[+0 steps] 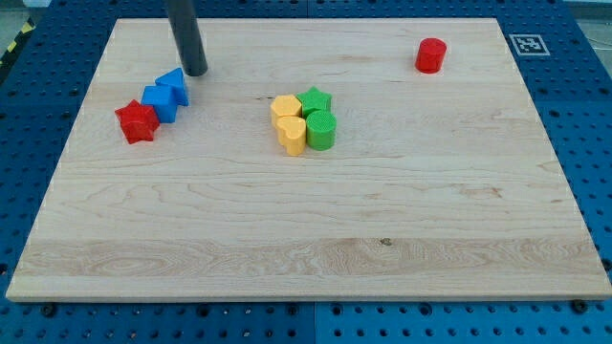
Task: Move the blue triangle into the right of blue cube
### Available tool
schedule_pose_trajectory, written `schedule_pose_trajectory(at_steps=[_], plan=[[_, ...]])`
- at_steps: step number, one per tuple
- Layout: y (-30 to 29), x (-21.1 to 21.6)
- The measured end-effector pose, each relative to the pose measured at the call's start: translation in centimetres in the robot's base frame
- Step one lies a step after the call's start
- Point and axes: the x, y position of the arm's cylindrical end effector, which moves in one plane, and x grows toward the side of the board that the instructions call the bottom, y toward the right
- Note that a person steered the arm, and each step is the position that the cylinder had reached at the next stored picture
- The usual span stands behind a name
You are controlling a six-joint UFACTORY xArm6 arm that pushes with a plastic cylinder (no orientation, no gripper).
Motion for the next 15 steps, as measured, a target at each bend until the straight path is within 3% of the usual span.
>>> schedule_pose_trajectory(at_steps=[1,3,7,10,12,13,15], plan=[[-2.8,0.0],[-2.9,2.1],[2.5,1.9],[5.3,6.6],[3.6,-0.5],[1.7,-1.3],[0.8,1.2]])
